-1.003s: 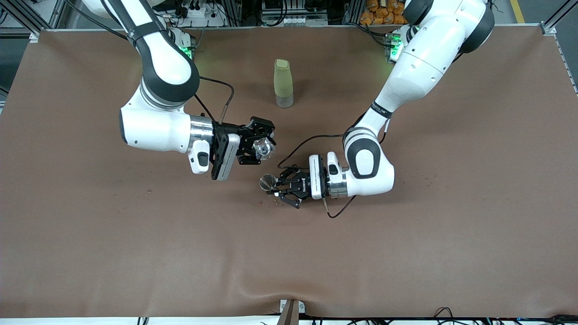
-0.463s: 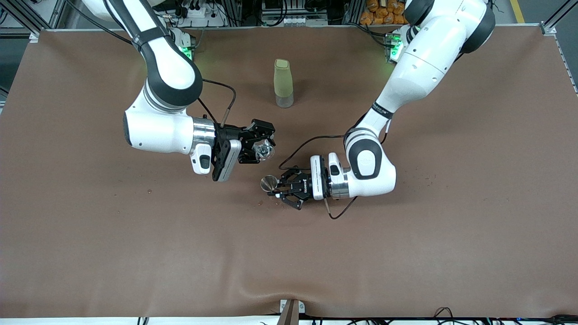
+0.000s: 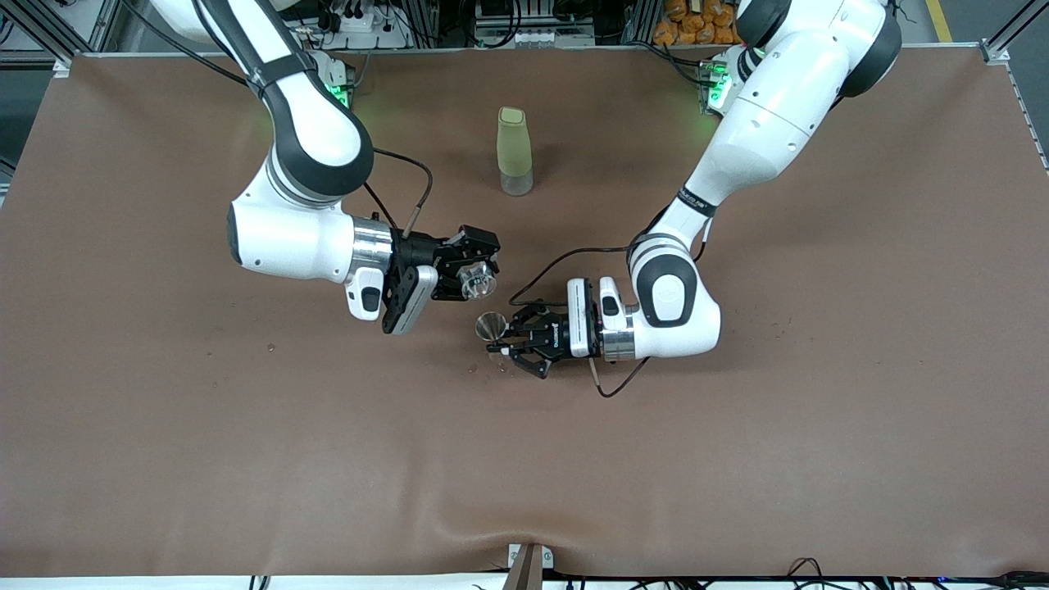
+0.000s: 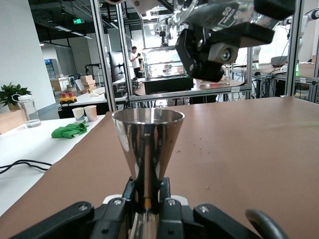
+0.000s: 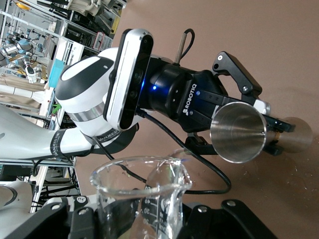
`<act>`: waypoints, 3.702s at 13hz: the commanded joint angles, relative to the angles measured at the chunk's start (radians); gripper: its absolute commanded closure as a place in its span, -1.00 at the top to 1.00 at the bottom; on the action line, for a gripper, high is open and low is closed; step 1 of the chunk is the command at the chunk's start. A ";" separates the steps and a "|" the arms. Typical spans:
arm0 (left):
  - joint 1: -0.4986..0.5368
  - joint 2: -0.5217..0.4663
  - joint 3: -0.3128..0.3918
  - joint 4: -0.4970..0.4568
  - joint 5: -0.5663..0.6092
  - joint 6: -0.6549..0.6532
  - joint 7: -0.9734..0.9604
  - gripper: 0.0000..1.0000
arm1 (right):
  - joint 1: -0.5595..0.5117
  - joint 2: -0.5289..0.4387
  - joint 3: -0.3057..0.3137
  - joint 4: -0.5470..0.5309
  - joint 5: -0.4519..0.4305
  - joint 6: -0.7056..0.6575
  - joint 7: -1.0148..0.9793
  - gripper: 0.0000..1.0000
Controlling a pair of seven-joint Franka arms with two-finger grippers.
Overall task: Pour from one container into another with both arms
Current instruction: 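Tilt the beaker with the right gripper over the jigger's open rim, then pour the liquid into the jigger, then turn the beaker upright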
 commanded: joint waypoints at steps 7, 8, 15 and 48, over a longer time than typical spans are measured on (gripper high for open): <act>0.015 -0.015 -0.023 -0.068 -0.094 -0.060 0.090 -1.00 | 0.035 0.005 -0.003 0.002 -0.010 0.026 0.126 -1.00; 0.021 -0.023 -0.023 -0.080 -0.093 -0.071 0.090 -1.00 | 0.037 0.005 -0.005 0.002 -0.010 0.024 0.148 -1.00; 0.041 -0.037 -0.023 -0.119 -0.088 -0.114 0.090 -1.00 | 0.039 0.005 -0.003 0.000 -0.010 0.023 0.232 -1.00; 0.052 -0.034 -0.023 -0.119 -0.089 -0.114 0.061 -1.00 | 0.048 0.056 -0.003 0.019 0.223 0.015 0.463 -1.00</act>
